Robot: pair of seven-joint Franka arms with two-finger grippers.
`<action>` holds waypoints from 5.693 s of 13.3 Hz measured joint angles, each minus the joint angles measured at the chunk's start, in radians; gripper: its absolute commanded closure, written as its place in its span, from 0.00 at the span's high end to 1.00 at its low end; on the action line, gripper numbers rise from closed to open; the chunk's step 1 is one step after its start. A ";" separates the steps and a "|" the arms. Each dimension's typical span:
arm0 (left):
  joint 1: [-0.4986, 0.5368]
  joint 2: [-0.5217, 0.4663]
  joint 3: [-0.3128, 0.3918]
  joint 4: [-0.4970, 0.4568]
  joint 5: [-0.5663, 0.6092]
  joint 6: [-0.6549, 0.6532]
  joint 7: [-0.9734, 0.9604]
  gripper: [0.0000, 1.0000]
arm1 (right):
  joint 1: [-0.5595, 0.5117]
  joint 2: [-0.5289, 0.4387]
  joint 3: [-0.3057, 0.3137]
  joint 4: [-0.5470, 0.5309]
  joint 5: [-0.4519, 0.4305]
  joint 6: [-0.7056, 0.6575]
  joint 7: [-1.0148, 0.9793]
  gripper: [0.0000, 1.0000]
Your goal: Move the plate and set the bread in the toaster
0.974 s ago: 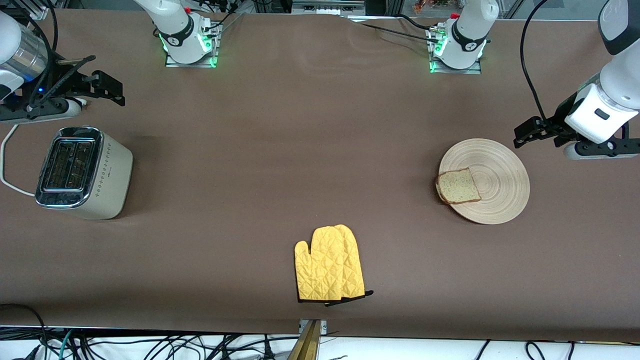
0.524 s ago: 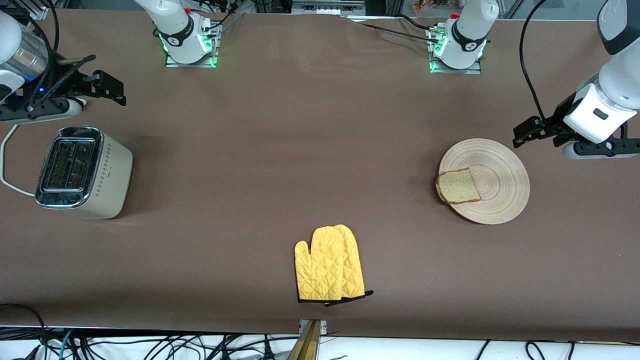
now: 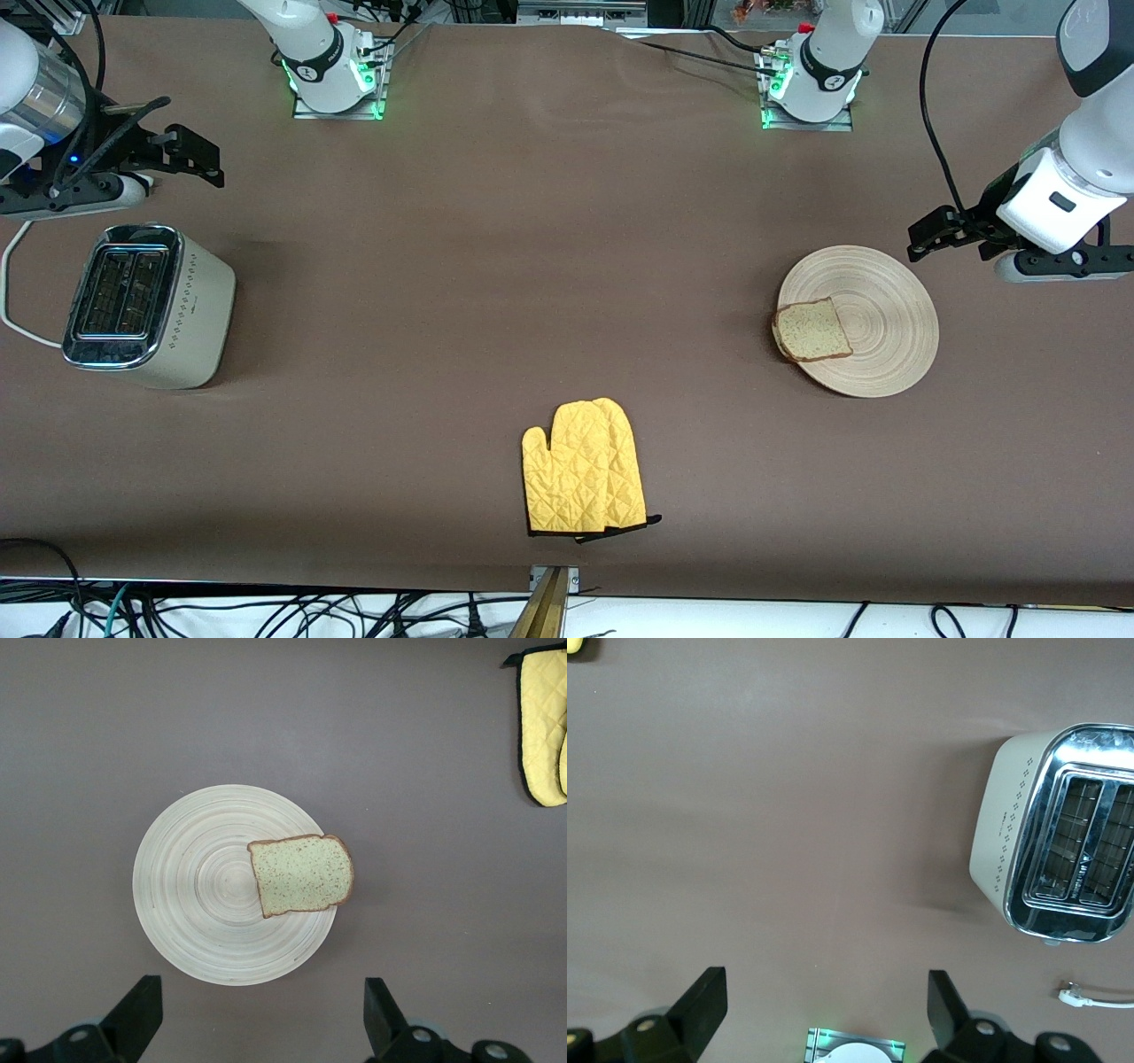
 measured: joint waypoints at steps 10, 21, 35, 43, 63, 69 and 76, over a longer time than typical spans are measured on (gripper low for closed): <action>0.002 0.000 0.007 0.000 0.000 0.000 0.005 1.00 | 0.000 0.000 0.000 0.000 0.000 0.000 0.000 1.00; 0.072 0.062 0.010 -0.003 -0.088 -0.003 0.138 1.00 | 0.000 0.001 0.000 -0.002 0.001 0.000 0.000 1.00; 0.575 0.546 0.016 -0.007 -0.475 -0.013 0.869 1.00 | 0.001 0.002 0.001 -0.003 0.001 0.000 0.000 1.00; 0.617 0.687 0.014 0.001 -0.596 0.023 0.989 1.00 | 0.001 0.003 0.001 -0.004 0.001 0.000 0.000 1.00; 0.619 0.754 -0.010 0.020 -0.666 0.049 1.067 0.00 | 0.001 0.004 0.001 -0.007 0.001 0.002 0.000 1.00; 0.607 0.755 -0.154 0.064 -0.666 0.033 1.032 0.00 | 0.001 0.005 0.001 -0.012 0.001 0.010 0.000 1.00; 0.547 0.762 -0.289 0.066 -0.832 0.026 0.910 0.00 | 0.001 0.005 -0.004 -0.019 0.001 0.016 0.000 1.00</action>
